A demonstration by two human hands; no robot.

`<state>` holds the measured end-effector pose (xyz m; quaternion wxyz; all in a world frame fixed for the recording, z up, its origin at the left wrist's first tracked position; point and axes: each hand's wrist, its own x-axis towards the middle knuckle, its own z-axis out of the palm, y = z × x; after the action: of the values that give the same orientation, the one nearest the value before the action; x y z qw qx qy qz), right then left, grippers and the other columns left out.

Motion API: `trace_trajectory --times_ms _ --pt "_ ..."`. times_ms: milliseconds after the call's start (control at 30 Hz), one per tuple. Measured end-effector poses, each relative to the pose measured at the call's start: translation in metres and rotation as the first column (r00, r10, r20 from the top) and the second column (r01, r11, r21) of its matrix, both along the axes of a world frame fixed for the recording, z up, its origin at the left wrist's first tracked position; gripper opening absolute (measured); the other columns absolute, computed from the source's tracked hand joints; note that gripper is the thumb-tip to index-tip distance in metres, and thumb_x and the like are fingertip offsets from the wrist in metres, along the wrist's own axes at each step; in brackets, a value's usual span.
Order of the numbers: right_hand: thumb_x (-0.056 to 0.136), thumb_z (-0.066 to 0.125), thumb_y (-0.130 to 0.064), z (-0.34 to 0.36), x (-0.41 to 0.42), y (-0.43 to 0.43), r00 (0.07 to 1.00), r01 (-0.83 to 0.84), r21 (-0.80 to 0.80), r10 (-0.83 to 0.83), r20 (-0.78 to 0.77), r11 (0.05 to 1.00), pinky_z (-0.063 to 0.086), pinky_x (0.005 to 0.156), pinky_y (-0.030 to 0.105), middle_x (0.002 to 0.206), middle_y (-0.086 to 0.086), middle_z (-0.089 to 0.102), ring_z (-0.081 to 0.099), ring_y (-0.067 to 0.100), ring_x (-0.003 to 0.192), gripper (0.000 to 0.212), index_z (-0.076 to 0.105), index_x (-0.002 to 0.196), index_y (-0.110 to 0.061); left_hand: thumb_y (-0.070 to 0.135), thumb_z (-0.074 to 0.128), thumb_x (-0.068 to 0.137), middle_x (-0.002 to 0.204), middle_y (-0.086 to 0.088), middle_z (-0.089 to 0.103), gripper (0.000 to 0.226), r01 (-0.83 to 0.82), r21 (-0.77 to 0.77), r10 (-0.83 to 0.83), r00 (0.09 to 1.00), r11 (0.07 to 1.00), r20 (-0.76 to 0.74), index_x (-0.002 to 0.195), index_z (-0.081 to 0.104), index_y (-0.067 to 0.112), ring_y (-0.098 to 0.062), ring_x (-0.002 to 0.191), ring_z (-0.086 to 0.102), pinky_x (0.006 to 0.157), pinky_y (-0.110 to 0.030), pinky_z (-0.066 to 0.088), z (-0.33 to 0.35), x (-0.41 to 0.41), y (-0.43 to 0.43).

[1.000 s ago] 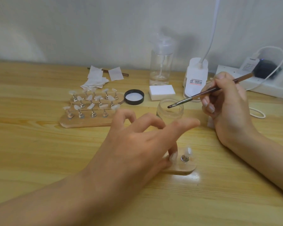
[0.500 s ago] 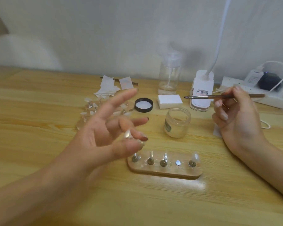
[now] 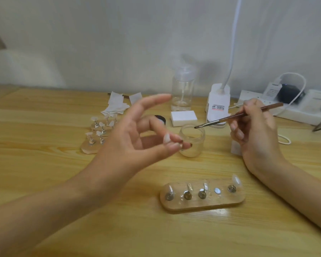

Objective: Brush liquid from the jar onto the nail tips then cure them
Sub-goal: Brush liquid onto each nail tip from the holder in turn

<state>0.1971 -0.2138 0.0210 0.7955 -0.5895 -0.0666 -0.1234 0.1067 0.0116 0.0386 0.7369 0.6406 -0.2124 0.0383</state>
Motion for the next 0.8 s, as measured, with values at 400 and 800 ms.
trace_trajectory --times_ms 400,800 --pt "0.097 0.044 -0.027 -0.004 -0.008 0.009 0.953 -0.05 -0.36 0.153 0.263 0.931 0.035 0.047 0.013 0.061 0.018 0.042 0.042 0.011 0.051 0.027 0.046 0.077 -0.01 0.013 0.075 0.088 0.089 0.003 0.067 0.054 -0.285 0.112 0.239 0.92 0.952 0.31 0.134 0.05 0.028 -0.014 0.083 0.067 0.062 -0.027 0.052 -0.021 0.053 -0.018" --pt "0.098 0.046 -0.03 -0.008 -0.003 0.009 0.94 -0.16 -0.433 0.271 0.208 0.887 0.032 0.044 0.016 0.058 0.002 0.053 0.039 0.009 0.048 0.029 0.05 0.082 -0.006 0.01 0.071 0.087 0.092 0.004 0.066 0.054 -0.258 0.103 0.222 0.936 0.961 0.275 0.132 0.051 0.033 -0.016 0.088 0.067 0.065 -0.027 0.054 -0.032 0.059 -0.013"
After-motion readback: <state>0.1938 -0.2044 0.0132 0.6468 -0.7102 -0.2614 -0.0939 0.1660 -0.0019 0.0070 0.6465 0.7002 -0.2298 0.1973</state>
